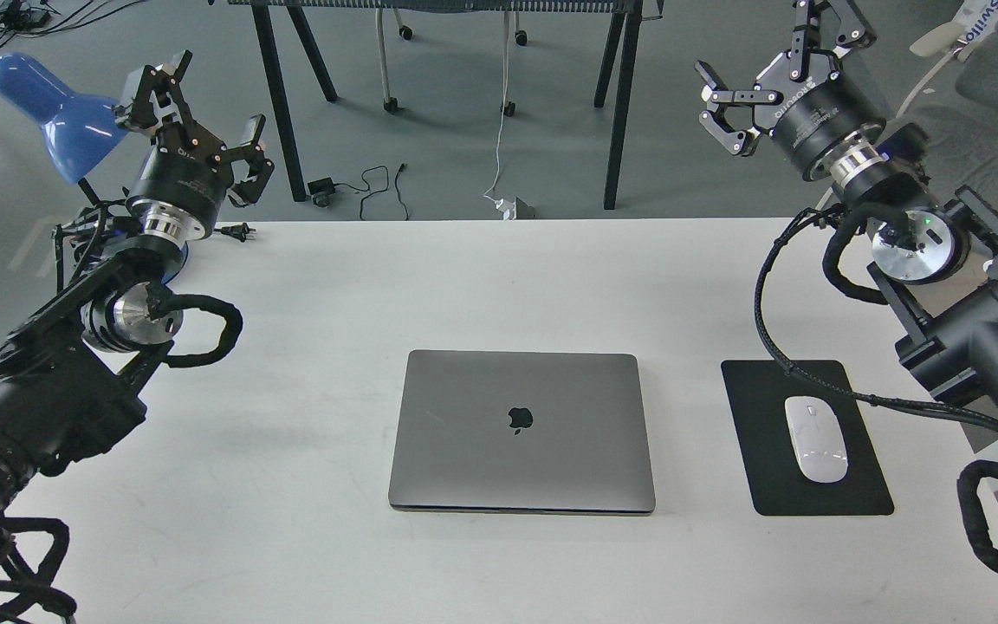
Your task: Close notebook with right arm
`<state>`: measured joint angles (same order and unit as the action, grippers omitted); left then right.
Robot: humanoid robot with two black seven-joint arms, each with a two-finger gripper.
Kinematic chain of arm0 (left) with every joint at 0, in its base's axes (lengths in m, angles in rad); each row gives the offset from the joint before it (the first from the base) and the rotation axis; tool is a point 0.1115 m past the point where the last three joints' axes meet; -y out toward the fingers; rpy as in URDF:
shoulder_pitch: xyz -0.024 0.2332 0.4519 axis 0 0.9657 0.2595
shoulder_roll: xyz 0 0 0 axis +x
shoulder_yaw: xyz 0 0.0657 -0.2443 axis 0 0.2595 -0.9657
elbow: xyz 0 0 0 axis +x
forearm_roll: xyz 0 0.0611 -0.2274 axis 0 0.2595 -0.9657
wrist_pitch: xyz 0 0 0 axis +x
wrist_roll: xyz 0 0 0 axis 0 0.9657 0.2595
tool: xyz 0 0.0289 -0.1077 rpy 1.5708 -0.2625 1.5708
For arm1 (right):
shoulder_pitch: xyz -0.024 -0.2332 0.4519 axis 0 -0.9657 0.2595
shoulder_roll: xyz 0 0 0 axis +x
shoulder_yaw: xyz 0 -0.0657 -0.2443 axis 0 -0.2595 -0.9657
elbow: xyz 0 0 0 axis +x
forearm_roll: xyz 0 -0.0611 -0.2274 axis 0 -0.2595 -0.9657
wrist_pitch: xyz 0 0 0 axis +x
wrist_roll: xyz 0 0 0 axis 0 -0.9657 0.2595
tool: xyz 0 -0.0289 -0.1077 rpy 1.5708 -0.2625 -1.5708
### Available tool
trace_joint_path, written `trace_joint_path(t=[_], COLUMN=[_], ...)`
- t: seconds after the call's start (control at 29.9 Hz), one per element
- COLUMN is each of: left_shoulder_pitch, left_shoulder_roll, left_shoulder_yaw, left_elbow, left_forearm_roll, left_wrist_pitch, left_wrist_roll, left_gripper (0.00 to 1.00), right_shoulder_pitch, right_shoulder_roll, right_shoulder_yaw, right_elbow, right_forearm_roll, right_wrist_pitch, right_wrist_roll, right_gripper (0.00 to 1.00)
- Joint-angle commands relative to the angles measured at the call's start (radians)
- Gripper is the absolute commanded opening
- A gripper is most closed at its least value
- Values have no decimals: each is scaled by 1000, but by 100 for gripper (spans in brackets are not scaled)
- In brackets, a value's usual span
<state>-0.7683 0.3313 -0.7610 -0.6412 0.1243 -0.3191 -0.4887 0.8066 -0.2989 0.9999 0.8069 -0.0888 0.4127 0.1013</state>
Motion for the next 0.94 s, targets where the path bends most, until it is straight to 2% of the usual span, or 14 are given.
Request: trace_joint_path(t=[0.0,0.37,0.9], left_shoulder_pitch=[0,0,0], left_shoulder_roll=[0,0,0], left_shoulder_yaw=[0,0,0], left_elbow=[0,0,0], left_forearm_roll=[0,0,0], left_wrist_pitch=[0,0,0], left_wrist_roll=[0,0,0], left_gripper=[100,100,100], right_shoulder_pitch=[-44,-112,-115], right_shoulder_roll=[3,76,89], right_shoulder_yaw=[2,66,100], right_elbow=[11,11,11], right_forearm_roll=[44,64,64], right_wrist_pitch=[12,35,29], right_wrist_roll=[-2,1,1], right_gripper=[100,100,100])
